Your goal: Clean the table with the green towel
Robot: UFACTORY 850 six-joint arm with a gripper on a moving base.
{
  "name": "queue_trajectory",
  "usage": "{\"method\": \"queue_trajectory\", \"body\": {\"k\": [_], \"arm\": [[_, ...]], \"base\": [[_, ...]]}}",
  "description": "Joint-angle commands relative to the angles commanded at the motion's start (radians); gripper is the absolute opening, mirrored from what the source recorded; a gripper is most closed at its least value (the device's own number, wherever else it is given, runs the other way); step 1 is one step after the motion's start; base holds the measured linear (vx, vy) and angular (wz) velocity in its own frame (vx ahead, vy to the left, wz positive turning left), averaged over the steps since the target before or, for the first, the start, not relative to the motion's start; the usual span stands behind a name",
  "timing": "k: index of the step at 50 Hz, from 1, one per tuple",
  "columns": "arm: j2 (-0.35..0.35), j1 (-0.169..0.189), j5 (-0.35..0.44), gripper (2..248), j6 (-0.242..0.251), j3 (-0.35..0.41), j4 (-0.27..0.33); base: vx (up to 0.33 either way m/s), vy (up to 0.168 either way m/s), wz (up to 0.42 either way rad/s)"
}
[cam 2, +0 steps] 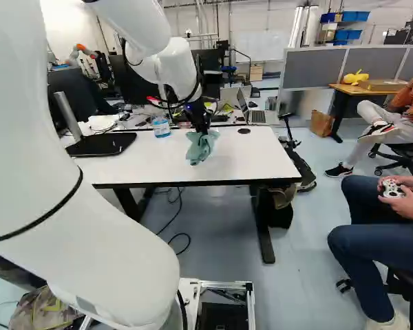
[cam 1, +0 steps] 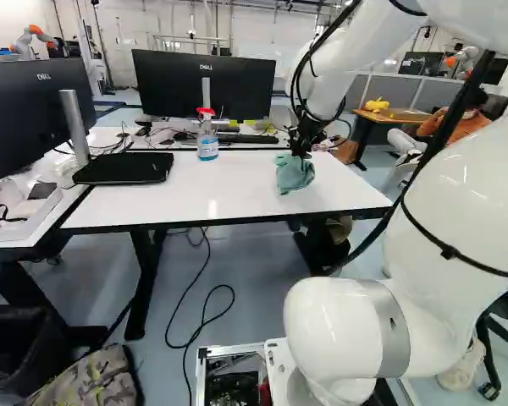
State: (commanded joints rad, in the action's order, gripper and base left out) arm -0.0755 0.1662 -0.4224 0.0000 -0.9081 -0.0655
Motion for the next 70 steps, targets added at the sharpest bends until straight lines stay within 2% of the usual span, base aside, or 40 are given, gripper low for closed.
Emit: {"method": "queue_trajectory", "body": {"k": [46,70], "arm": [[0.058,0.162,0.047,31,0.000,-0.057,0.000],[0.145,0.228,0.059,31,0.000,-0.146,0.000]], "base": [[0.000,0.000,0.000],[0.000,0.000,0.000]]}}
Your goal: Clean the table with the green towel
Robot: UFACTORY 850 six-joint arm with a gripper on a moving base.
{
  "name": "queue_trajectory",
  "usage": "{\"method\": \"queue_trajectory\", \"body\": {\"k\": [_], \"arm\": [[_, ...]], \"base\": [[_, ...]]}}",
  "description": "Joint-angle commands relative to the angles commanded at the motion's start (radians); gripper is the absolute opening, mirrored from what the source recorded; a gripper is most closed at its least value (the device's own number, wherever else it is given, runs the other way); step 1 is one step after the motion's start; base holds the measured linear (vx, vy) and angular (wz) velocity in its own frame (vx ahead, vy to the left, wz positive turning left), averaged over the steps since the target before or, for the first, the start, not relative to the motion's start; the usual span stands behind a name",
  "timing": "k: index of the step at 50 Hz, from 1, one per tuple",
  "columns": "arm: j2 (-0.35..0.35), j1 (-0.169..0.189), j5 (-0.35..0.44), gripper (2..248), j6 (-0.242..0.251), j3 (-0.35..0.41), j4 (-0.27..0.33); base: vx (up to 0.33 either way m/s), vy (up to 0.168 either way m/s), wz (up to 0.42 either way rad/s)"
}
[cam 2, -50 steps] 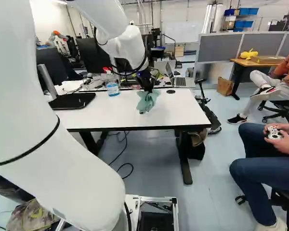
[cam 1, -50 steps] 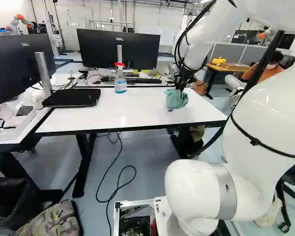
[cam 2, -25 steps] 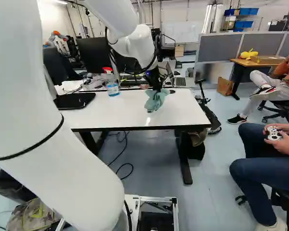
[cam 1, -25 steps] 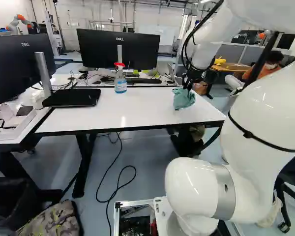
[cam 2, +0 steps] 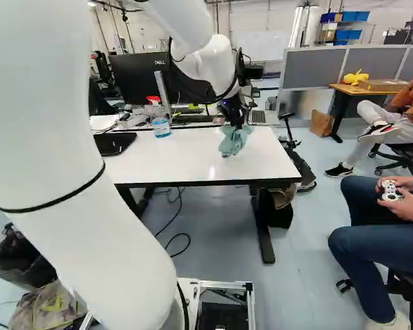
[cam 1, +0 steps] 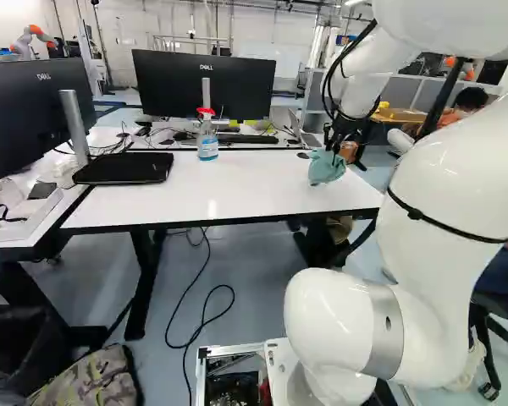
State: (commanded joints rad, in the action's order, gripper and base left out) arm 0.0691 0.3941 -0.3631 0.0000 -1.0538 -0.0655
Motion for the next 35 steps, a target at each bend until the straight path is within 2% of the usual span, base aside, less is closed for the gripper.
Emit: {"method": "queue_trajectory", "body": {"k": [12,29,30,34,35], "arm": [[0.041,0.025,0.000,31,0.000,-0.044,0.000],[0.041,0.025,0.000,31,0.000,-0.044,0.000],[0.041,0.025,0.000,55,0.000,-0.044,0.000],[0.041,0.025,0.000,55,0.000,-0.044,0.000],[0.041,0.025,0.000,89,0.000,-0.044,0.000]], "base": [[0.000,0.000,0.000],[0.000,0.000,0.000],[0.000,0.000,0.000],[0.000,0.000,0.000],[0.000,0.000,0.000]]}}
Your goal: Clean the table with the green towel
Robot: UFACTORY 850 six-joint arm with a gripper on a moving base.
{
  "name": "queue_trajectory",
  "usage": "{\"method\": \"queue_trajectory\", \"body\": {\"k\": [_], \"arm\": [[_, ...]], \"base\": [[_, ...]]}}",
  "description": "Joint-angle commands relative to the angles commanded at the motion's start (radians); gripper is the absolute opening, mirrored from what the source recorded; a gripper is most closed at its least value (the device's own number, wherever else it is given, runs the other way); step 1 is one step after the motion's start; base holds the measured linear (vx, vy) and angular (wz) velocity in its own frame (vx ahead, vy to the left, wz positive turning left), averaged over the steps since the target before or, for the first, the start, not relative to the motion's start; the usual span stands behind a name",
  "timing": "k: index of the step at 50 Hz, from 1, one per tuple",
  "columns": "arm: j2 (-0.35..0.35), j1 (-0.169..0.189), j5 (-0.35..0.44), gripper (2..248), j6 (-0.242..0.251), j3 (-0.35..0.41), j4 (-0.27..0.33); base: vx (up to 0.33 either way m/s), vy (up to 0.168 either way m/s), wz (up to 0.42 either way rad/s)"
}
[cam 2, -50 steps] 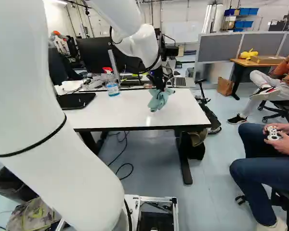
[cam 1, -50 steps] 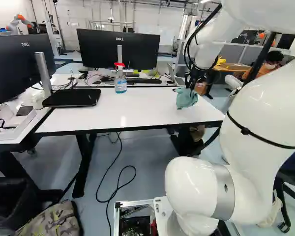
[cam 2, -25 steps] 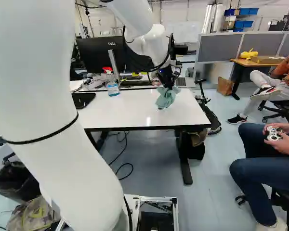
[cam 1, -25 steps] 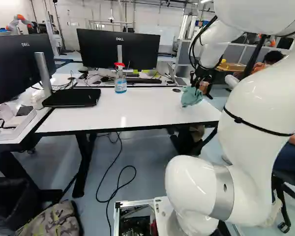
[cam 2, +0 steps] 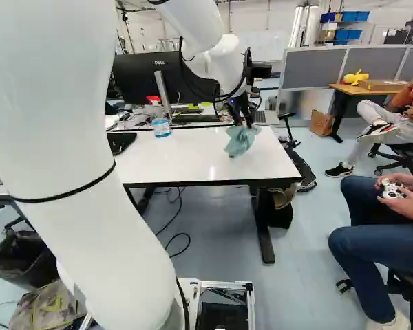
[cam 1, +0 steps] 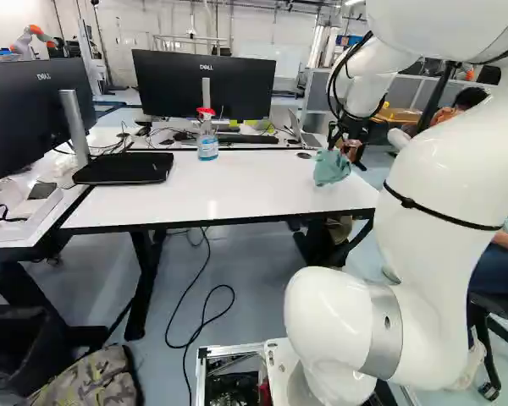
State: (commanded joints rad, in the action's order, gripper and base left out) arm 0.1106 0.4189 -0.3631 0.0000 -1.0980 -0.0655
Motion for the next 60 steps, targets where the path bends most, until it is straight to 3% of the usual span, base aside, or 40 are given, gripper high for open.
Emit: {"method": "queue_trajectory", "body": {"k": [4,5,9,10,15,16,20,21,25,26,60], "arm": [[0.000,0.000,0.000,89,0.000,0.000,0.000],[0.000,0.000,0.000,125,0.000,0.000,0.000],[0.000,0.000,0.000,125,0.000,0.000,0.000],[0.000,0.000,0.000,160,0.000,0.000,0.000],[0.000,0.000,0.000,160,0.000,0.000,0.000],[0.000,0.000,0.000,197,0.000,0.000,0.000],[0.000,0.000,0.000,197,0.000,0.000,0.000],[0.000,0.000,0.000,236,0.000,0.000,0.000],[0.000,0.000,0.000,236,0.000,0.000,0.000],[0.000,0.000,0.000,247,0.000,0.000,0.000],[-0.011,-0.012,0.034,247,0.000,0.028,0.002]], "base": [[0.000,0.000,0.000],[0.000,0.000,0.000],[0.000,0.000,0.000],[0.000,0.000,0.000],[0.000,0.000,0.000],[0.000,0.000,0.000],[0.000,0.000,0.000],[0.000,0.000,0.000],[0.000,0.000,0.000],[0.000,0.000,0.000],[0.000,0.000,0.000]]}}
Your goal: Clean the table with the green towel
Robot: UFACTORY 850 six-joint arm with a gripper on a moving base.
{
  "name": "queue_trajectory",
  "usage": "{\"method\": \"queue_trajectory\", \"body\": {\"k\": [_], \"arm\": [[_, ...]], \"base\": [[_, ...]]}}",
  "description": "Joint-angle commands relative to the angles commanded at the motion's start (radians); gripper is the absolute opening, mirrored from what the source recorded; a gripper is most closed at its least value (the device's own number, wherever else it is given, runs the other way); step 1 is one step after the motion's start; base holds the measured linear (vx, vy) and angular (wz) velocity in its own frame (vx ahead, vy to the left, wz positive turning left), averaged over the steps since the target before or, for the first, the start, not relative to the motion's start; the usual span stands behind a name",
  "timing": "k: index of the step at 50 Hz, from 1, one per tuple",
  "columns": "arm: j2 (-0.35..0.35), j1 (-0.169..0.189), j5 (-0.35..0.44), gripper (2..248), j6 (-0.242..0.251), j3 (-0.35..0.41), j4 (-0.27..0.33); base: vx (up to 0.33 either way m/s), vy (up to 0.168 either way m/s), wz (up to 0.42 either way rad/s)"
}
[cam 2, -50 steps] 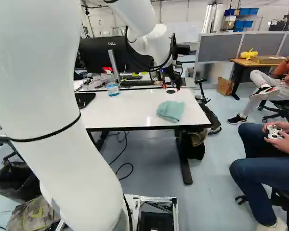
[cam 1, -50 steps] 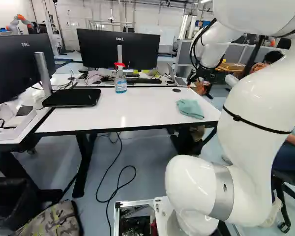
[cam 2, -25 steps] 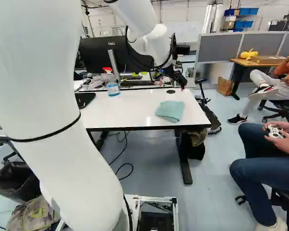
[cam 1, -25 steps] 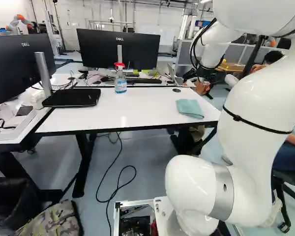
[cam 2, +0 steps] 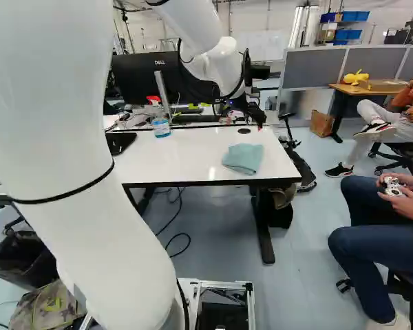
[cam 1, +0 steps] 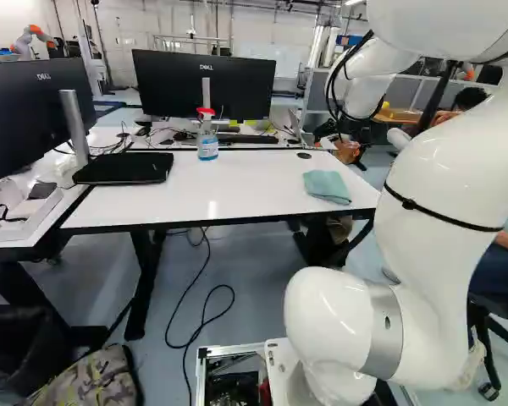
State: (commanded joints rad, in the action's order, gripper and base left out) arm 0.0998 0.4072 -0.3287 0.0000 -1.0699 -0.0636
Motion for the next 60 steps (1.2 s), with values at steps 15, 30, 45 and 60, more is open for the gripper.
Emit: {"method": "queue_trajectory", "body": {"k": [15,30,45,60], "arm": [[-0.017,-0.018,0.054,247,0.000,0.044,0.003],[-0.042,-0.046,0.135,247,0.000,0.110,0.007],[-0.075,-0.081,0.239,247,0.000,0.196,0.013],[-0.116,-0.125,0.369,247,0.000,0.302,0.020]], "base": [[0.000,0.000,0.000],[0.000,0.000,0.000],[0.000,0.000,0.000],[0.000,0.000,0.000]]}}
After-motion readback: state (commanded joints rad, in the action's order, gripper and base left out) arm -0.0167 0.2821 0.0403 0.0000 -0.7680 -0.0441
